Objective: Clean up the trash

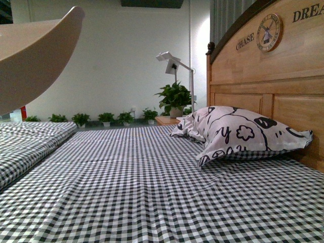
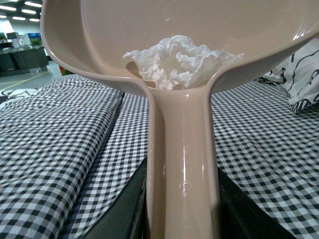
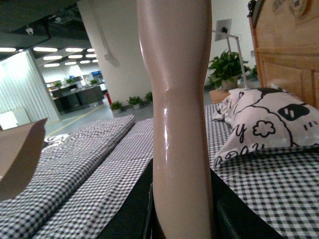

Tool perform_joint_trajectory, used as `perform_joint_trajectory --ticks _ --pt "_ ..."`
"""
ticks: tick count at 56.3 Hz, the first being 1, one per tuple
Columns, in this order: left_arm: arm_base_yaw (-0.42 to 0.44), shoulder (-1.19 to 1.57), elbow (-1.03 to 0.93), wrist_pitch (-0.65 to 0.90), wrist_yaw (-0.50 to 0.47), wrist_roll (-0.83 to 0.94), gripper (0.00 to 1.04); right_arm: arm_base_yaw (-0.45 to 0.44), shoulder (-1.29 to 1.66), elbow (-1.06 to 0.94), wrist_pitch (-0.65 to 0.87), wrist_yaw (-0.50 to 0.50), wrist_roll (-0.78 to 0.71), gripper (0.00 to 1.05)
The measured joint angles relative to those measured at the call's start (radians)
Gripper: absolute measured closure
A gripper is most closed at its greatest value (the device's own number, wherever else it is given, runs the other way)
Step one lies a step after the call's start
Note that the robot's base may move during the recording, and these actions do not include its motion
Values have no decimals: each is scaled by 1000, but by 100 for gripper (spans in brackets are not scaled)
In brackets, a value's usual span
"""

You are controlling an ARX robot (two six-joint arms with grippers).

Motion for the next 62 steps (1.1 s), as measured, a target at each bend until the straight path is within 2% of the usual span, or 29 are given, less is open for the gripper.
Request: perform_joint_trajectory --ticks 4,10,62 --pt "-40 -8 -12 11 -52 -14 77 -13 -6 -4 -14 10 -5 84" --pt "-57 -13 -19 13 -60 -24 77 -22 -13 -4 -27 17 -13 84" --pt "-60 -13 -19 13 -61 -32 77 -24 -19 -4 -28 16 -31 84"
